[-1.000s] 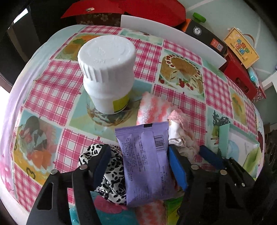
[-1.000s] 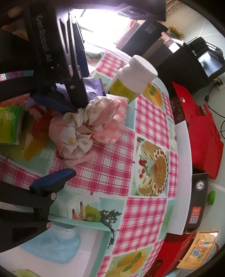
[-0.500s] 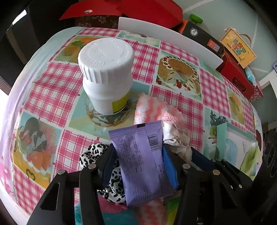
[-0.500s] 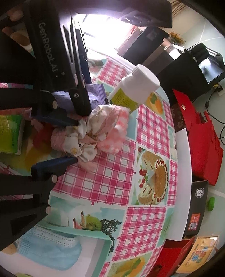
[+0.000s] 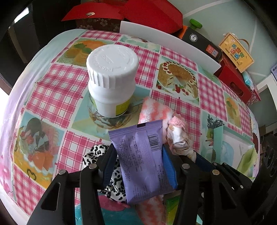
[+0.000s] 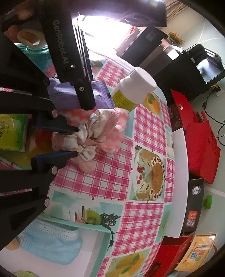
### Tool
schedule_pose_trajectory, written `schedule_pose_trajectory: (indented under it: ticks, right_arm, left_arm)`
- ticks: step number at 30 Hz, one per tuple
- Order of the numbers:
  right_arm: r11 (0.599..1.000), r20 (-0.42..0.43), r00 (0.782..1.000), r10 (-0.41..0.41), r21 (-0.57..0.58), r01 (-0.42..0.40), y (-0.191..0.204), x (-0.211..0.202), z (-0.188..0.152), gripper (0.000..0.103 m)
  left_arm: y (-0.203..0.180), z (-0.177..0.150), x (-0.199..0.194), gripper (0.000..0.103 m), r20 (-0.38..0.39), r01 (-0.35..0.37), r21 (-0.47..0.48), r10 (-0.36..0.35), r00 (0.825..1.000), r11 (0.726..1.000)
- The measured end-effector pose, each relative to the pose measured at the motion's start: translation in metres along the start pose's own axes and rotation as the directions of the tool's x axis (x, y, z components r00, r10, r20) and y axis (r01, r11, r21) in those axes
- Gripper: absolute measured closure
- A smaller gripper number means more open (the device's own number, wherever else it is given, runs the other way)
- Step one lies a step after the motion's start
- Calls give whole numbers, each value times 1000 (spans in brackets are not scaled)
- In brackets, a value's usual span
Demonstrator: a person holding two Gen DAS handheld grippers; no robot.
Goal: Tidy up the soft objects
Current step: 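Lift the purple packet with the left tool while the right tool lifts the floral cloth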
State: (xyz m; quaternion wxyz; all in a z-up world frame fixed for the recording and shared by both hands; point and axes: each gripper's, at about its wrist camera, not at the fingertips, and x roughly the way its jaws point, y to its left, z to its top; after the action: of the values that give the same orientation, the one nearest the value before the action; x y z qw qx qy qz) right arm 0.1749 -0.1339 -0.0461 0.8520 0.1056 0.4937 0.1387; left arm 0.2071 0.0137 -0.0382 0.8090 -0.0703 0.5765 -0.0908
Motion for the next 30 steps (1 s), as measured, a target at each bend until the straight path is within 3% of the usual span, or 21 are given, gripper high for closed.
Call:
schedule_pose_trajectory:
  ticks: [17, 30]
  right_arm:
    - [1000, 117, 993, -9, -6, 9, 3, -45, 6, 84]
    - [996, 324, 942, -93, 41, 85, -12, -134, 3, 84]
  left_arm:
    - [5, -3, -38, 50, 103, 48, -14, -46, 994, 999]
    - [-12, -11, -100, 50, 260, 127, 39, -133, 957, 991]
